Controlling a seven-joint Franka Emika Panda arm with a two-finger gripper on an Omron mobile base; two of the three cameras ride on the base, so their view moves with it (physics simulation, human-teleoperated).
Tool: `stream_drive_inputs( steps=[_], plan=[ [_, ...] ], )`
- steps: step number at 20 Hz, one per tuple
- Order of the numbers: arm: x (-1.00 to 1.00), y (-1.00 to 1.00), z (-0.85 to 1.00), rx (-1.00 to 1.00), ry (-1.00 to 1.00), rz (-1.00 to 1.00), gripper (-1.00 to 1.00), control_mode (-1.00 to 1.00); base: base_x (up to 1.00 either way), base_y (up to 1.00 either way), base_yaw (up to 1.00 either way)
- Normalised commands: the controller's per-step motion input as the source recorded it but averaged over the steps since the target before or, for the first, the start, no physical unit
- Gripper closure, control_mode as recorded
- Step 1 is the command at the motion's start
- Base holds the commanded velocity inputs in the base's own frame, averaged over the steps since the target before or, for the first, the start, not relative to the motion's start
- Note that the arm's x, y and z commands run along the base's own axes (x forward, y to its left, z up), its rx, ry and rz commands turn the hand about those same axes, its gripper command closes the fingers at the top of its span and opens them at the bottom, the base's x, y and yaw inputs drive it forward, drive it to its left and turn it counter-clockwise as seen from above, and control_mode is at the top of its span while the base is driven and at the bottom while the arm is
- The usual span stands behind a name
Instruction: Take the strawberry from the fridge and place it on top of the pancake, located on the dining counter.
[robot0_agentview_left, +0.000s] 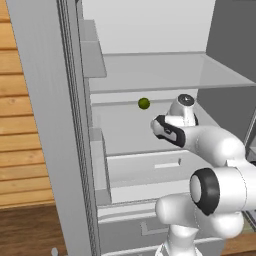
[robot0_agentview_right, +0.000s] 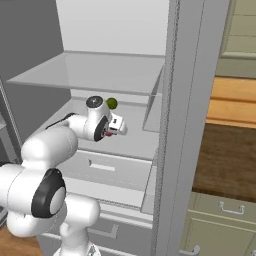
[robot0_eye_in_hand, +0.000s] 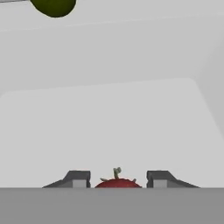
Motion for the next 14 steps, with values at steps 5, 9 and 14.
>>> stream_drive_inputs(
  steps=[5,9,14],
  plan=[
    [-0.68,0.02,-0.16,0.0,-0.02,-0.03,1.0,-1.0,0.0,0.0,0.0],
    [-1.0,0.0,0.46,0.0,-0.1,-0.01,1.0,-1.0,0.0,0.0,0.0],
    [-1.0,0.0,1.0,0.0,0.0,0.0,1.0,-1.0,0.0,0.0,0.0]
  ],
)
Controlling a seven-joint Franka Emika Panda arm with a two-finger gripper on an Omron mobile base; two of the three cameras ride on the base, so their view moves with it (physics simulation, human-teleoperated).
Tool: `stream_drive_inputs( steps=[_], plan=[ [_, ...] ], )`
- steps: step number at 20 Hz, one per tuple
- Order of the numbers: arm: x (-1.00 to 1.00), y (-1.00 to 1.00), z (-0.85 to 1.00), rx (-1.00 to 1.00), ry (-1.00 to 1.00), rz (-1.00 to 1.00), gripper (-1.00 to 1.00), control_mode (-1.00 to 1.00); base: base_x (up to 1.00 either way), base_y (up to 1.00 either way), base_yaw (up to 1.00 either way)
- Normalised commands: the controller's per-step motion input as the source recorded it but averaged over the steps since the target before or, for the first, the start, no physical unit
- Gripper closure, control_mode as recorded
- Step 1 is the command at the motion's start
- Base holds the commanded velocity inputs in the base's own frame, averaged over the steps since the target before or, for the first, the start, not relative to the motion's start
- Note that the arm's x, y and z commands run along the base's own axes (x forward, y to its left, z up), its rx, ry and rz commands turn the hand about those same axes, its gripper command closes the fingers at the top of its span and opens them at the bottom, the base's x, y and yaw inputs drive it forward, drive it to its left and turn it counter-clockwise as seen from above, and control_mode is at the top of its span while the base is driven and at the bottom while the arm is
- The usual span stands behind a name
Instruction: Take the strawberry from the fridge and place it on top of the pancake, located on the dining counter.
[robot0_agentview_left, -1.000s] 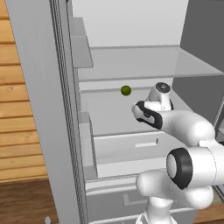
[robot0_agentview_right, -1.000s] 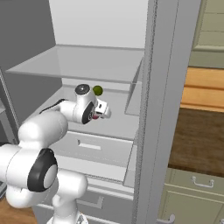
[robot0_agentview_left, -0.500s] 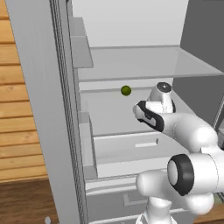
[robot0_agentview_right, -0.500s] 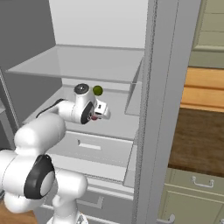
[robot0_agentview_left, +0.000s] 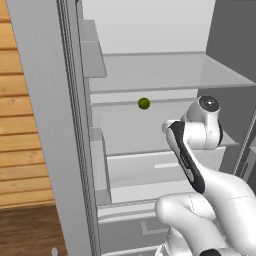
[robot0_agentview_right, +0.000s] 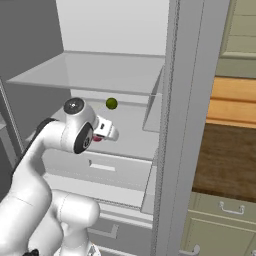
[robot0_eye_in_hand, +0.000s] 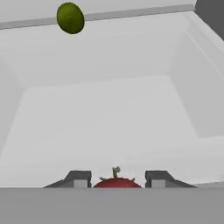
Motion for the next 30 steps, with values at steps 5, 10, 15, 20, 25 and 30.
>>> stream_drive_inputs(
  steps=[5,10,15,20,25,30],
  plan=[
    [-1.0,0.0,1.0,0.0,0.0,0.01,1.0,-1.0,0.0,0.0,0.0],
    [-0.92,0.13,1.0,0.0,0.07,0.01,1.0,-1.0,0.0,0.0,0.0],
    [-0.72,0.44,0.78,0.0,0.13,0.0,1.0,-1.0,0.0,0.0,0.0],
    [-0.73,0.25,0.27,0.0,0.01,0.0,1.0,1.0,-0.2,0.05,0.0],
    [0.0,0.0,0.0,0.0,0.0,0.0,1.0,1.0,-1.0,0.04,0.01],
    [0.0,0.0,0.0,0.0,0.0,0.0,1.0,1.0,-1.0,0.07,0.14]
  ],
)
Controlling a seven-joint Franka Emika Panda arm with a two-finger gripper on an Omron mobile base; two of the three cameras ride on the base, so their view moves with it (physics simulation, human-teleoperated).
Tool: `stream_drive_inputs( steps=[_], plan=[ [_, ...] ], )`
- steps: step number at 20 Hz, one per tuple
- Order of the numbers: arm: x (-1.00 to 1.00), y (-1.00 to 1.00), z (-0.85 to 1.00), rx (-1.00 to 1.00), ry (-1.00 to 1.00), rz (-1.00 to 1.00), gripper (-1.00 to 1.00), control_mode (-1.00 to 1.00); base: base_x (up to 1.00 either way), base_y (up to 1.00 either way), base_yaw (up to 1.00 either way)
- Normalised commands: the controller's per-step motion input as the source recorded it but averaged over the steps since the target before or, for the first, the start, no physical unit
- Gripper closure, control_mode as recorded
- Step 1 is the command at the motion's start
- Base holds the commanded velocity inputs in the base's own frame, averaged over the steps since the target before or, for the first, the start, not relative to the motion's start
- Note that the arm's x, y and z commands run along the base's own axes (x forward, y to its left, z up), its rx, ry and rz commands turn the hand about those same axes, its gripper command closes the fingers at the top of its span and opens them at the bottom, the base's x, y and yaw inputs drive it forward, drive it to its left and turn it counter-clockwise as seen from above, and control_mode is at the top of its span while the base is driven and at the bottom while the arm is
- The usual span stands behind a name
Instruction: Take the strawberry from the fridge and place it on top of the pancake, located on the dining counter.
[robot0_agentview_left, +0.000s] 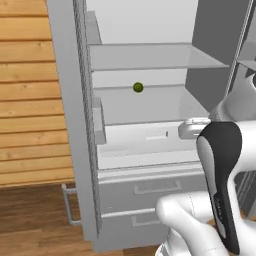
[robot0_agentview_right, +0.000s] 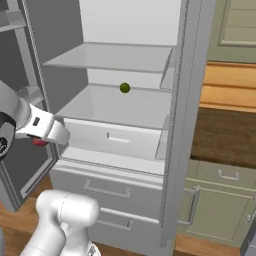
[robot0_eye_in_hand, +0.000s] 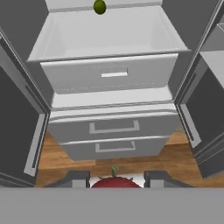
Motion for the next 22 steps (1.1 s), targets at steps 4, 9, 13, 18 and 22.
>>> stream_drive_inputs(
  steps=[4,9,13,18,22],
  plan=[
    [0.0,0.0,0.0,0.0,0.0,0.0,1.0,1.0,-1.0,0.02,0.15],
    [0.0,0.0,0.0,0.0,0.0,0.0,1.0,1.0,-0.97,0.28,0.34],
    [0.0,0.0,0.0,0.0,0.0,0.0,1.0,1.0,-0.42,0.19,0.75],
    [0.0,0.0,0.0,0.0,0.0,0.0,1.0,1.0,-0.24,0.12,0.81],
    [0.0,0.0,0.0,0.0,0.0,0.0,1.0,1.0,-0.24,0.35,0.8]
  ],
)
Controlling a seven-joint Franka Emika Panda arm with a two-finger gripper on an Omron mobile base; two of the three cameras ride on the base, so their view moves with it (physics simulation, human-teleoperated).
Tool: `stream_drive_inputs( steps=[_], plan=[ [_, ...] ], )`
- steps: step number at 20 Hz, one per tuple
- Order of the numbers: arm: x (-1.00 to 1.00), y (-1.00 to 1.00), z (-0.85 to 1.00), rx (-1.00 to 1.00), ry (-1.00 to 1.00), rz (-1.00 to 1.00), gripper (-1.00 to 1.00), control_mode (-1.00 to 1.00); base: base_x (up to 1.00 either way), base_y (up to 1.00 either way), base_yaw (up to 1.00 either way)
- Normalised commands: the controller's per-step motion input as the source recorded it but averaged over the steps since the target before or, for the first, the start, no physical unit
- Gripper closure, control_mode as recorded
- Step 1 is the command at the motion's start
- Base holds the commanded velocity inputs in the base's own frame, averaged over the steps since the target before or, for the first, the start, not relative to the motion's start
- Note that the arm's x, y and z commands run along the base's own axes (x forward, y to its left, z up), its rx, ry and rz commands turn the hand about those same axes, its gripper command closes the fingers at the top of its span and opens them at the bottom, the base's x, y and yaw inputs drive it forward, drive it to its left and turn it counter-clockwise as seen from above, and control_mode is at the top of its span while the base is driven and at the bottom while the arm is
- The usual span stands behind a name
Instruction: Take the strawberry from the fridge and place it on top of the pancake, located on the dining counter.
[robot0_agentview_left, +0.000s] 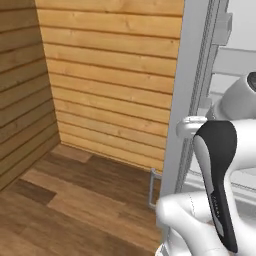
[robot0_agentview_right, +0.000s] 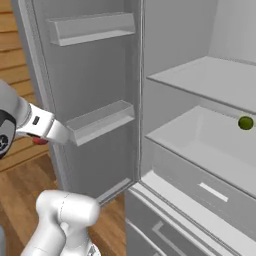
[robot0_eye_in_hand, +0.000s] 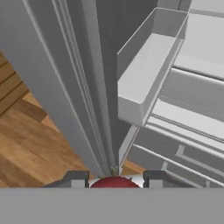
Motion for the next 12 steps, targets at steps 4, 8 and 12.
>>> stream_drive_inputs(
  steps=[4,8,12],
  plan=[
    [0.0,0.0,0.0,0.0,0.0,0.0,1.0,1.0,-0.18,0.64,0.81],
    [0.0,0.0,0.0,0.0,0.0,0.0,1.0,1.0,-0.25,0.76,0.78],
    [0.0,0.0,0.0,0.0,0.0,0.0,1.0,1.0,-0.51,0.73,0.74]
  ],
)
